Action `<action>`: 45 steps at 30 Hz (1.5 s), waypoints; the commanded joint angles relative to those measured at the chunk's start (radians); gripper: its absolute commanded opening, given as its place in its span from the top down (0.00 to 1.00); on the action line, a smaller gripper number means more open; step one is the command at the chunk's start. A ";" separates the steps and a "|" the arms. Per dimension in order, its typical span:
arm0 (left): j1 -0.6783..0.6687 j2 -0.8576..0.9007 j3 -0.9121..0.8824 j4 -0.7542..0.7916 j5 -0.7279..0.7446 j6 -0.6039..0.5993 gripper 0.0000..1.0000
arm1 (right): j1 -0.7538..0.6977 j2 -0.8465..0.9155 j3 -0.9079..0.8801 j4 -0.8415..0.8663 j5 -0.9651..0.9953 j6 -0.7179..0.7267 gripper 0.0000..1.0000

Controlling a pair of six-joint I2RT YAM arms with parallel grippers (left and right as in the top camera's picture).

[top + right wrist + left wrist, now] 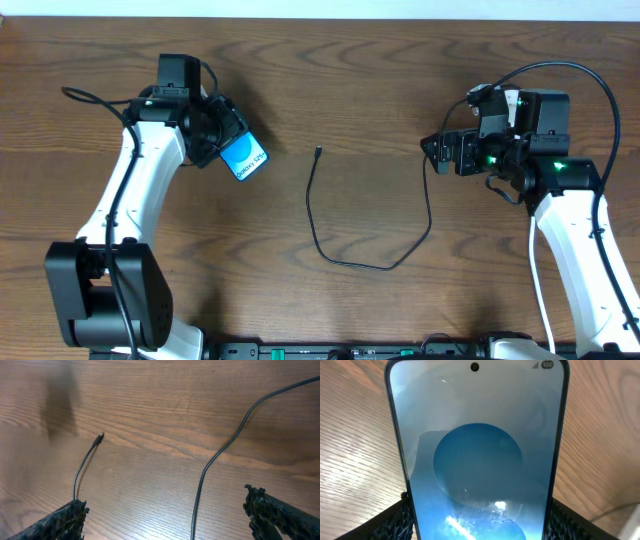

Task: Plug charger to phone and switch on socket
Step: 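Rotate the blue phone with the left gripper, bottom toward the cable end, then hold the phone sideways near the cable end with the left gripper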

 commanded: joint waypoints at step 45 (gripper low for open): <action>0.037 -0.011 0.023 -0.011 0.340 -0.573 0.44 | 0.008 0.003 0.021 -0.004 0.001 0.013 0.01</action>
